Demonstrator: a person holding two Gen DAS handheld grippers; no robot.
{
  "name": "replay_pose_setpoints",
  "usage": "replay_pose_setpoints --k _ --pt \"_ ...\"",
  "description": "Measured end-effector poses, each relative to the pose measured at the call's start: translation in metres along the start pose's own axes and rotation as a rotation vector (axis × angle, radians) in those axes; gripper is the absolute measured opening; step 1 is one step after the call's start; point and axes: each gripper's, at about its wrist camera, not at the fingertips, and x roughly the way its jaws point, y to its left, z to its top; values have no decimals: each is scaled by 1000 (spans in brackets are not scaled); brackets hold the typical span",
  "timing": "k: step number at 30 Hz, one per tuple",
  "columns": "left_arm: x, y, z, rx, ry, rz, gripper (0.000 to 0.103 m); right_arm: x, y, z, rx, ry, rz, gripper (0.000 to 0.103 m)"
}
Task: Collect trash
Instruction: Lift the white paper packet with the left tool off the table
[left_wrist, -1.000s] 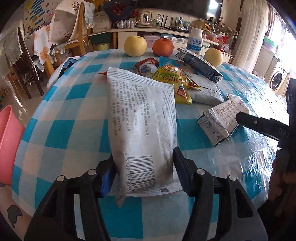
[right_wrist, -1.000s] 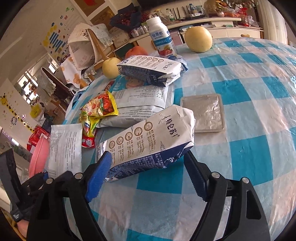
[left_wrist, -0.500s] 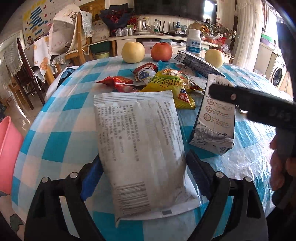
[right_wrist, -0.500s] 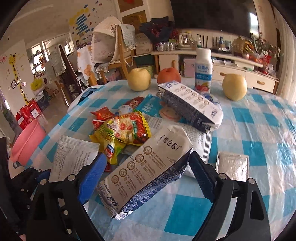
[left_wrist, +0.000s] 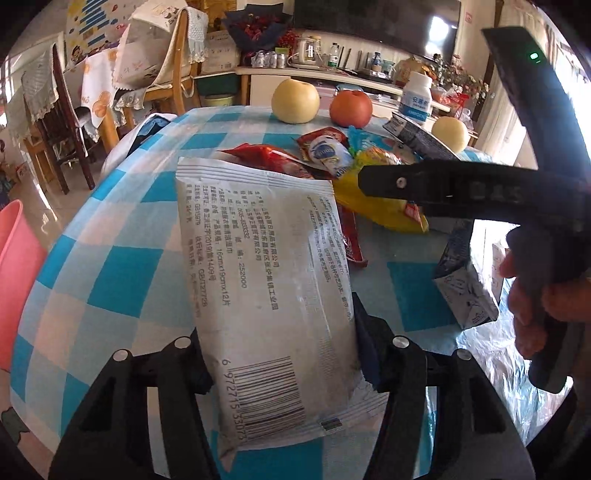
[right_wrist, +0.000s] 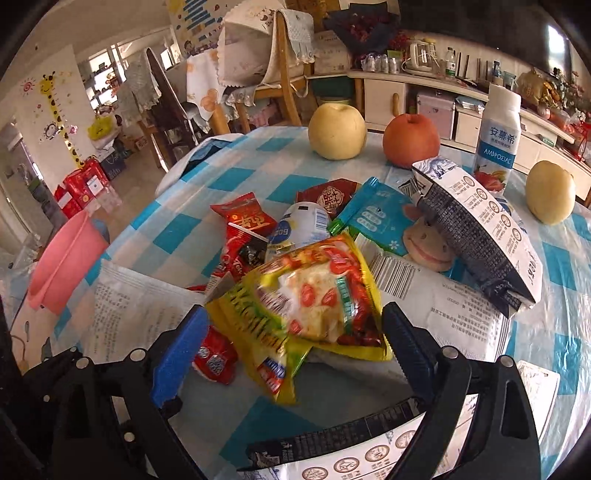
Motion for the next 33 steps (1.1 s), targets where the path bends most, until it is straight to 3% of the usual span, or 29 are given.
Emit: replay_pose_setpoints --k 4,14,19,23,33 --pt "-1 15 3 -52 -9 -13 57 8 5 -2 -29 7 -48 91" --pt "-10 48 11 -168 -56 -67 53 3 18 -19 -89 -13 -107 62" --pt "-16 58 14 -170 -93 -67 47 -3 22 -24 -79 -32 -141 50" --pt "-18 68 17 -195 -107 -93 32 -7 28 -25 -80 -48 -176 47" --pt "-9 83 13 -251 -59 -129 31 -43 39 -19 -43 -136 -193 43"
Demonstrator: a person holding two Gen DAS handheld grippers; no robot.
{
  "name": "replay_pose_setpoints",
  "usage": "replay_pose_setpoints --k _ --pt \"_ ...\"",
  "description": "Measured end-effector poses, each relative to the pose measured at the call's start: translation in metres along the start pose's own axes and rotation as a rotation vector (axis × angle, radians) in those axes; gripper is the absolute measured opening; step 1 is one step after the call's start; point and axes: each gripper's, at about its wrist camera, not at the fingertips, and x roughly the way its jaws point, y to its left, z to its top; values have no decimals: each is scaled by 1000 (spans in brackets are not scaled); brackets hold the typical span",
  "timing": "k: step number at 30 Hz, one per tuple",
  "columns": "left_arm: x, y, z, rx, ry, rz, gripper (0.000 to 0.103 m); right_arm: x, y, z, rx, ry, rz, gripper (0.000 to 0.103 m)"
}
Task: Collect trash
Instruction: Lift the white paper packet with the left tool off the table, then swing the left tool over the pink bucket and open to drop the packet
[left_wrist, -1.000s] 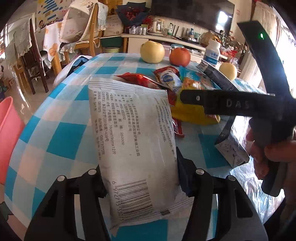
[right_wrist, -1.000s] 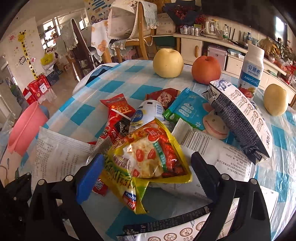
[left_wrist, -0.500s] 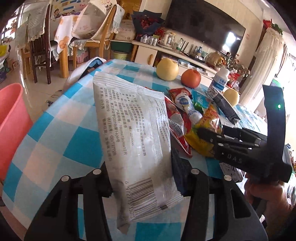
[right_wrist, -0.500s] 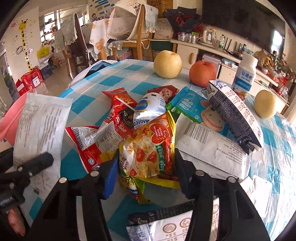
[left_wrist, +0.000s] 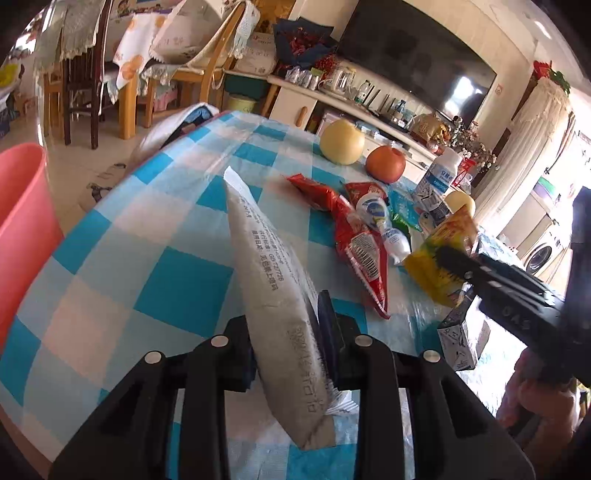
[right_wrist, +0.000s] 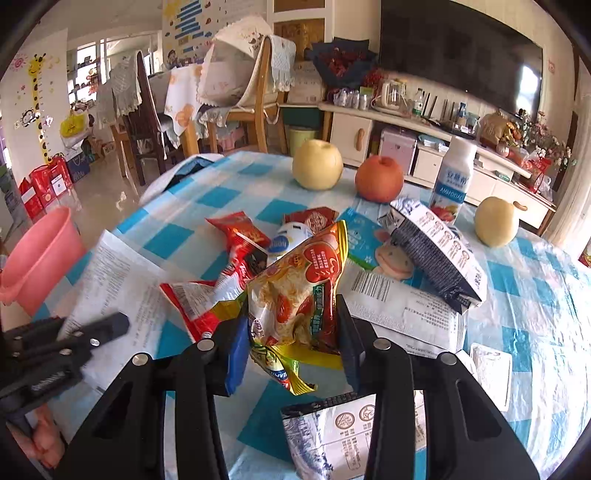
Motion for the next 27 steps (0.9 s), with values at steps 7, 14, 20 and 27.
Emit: replay_pose_setpoints --k 7,14,20,27 --pt "-7 6 1 -28 -32 -43 20 -20 18 5 -6 -29 44 43" --pt "-28 26 10 -123 -123 -83 17 -34 52 21 -28 -52 119 43" --pt "-72 70 22 -253 -319 -18 17 -37 101 46 -62 -68 239 43" --pt "-114 142 25 -476 -517 216 17 -17 206 84 -178 -72 414 43"
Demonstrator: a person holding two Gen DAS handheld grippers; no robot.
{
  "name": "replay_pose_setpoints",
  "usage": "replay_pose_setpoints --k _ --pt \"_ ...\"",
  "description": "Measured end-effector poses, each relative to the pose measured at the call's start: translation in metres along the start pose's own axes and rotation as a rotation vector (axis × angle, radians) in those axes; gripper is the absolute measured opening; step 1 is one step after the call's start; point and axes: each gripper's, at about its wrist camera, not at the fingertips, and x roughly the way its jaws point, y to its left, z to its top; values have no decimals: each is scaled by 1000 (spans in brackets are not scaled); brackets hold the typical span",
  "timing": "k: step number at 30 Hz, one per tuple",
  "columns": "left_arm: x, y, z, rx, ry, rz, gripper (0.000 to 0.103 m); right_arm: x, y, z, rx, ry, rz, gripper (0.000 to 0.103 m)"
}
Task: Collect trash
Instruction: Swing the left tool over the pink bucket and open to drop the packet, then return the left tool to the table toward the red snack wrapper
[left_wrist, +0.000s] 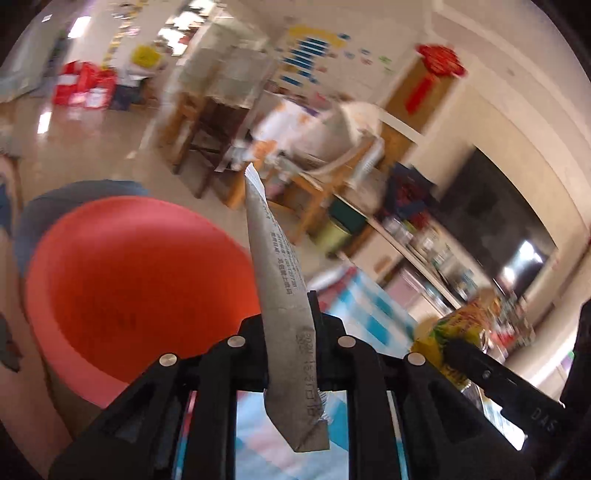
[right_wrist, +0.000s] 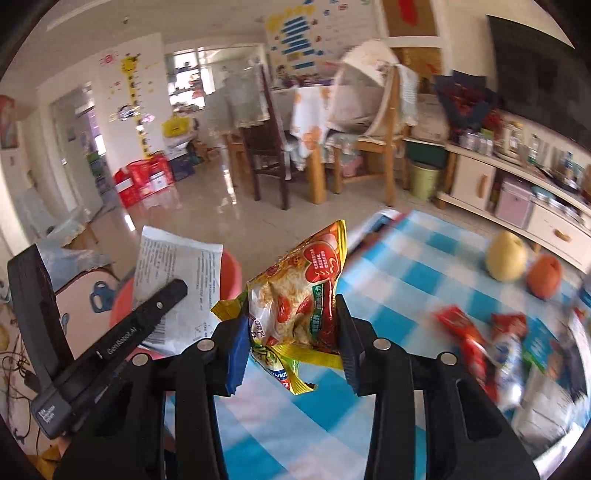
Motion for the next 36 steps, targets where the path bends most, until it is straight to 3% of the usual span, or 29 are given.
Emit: replay_pose_setpoints --k 3,10,12,14,16,19,21,26,32,36 --pt "5 26 11 -93 -14 83 18 34 32 17 -39 10 60 43" --pt "17 54 22 -190 0 161 21 109 92 37 -106 107 167 46" --pt "19 61 27 -197 -13 183 22 121 94 38 -72 129 181 54" --pt "22 63 30 -177 -18 193 26 122 90 38 -22 118 180 74" --pt "22 64 32 -161 -23 190 27 114 83 35 27 92 168 81" --pt "17 65 28 -123 -44 174 43 95 71 27 75 51 127 90" --pt "16 58 28 -90 -58 177 60 78 60 20 102 20 96 91" --pt "12 44 17 -64 -103 129 81 31 30 1 116 -30 6 91" --pt "5 26 4 -32 -56 54 85 -34 -11 -33 149 -133 -130 95" --pt "-6 8 -8 59 -46 18 86 -74 -36 -55 167 -197 -214 97"
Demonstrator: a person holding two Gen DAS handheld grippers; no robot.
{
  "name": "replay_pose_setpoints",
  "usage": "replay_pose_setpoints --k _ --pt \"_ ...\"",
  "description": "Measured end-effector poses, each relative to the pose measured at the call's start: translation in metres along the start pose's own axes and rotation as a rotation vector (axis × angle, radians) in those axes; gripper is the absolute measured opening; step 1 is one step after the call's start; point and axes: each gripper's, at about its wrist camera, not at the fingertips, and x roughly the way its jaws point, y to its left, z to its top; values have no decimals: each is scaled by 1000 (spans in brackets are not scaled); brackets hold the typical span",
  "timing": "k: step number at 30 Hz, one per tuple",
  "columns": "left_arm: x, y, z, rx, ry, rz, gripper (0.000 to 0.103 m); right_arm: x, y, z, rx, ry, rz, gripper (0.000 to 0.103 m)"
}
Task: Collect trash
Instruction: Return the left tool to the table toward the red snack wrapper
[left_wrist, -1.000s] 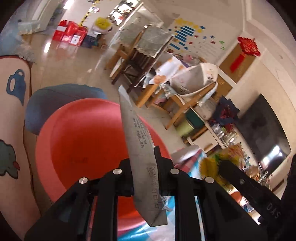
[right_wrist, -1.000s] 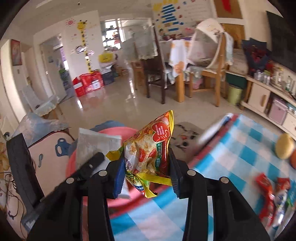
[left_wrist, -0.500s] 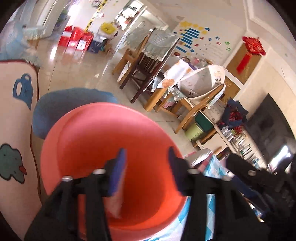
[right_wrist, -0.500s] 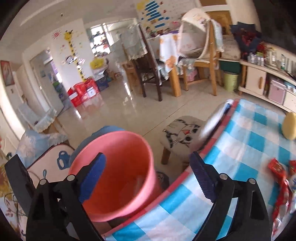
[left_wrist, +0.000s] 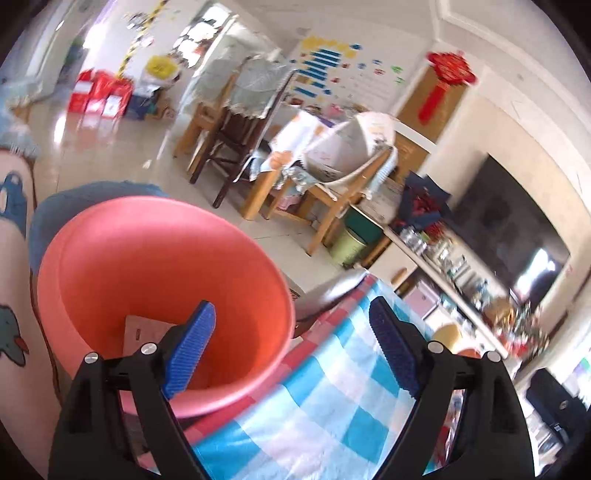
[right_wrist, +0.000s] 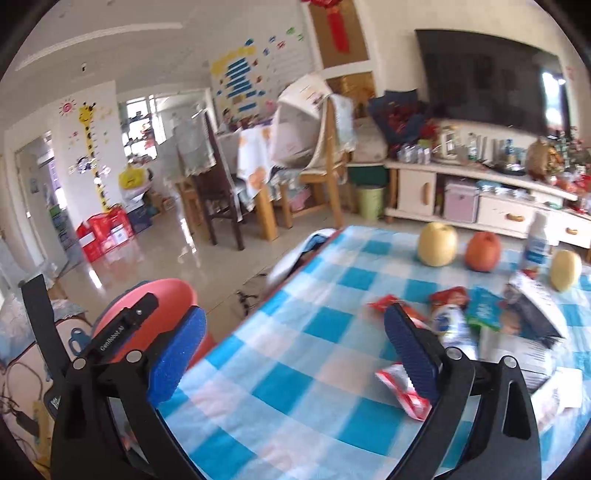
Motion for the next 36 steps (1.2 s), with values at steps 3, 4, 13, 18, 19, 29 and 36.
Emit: replay_pose_setpoints --k 3,4,13,18,19,29,36 --pt "-5 -8 -7 22 28 -36 86 -27 -24 -5 7 -53 -50 98" --pt "-6 -11 -10 39 38 -42 86 -34 -32 -6 8 -62 -62 98" --pt "-4 -43 -29 80 138 -96 86 -107 -82 -4 71 -46 -195 98" --pt "-2 -52 -41 55 203 -121 86 -126 -86 -1 123 -9 -229 98" --pt "-3 -55 -44 70 209 -124 86 -129 -85 -2 137 -7 -226 98" --pt "7 -51 -46 27 242 -101 86 -133 -46 14 130 41 -153 98" --pt "11 -54 -48 43 254 -98 86 -145 -16 29 73 29 -118 98"
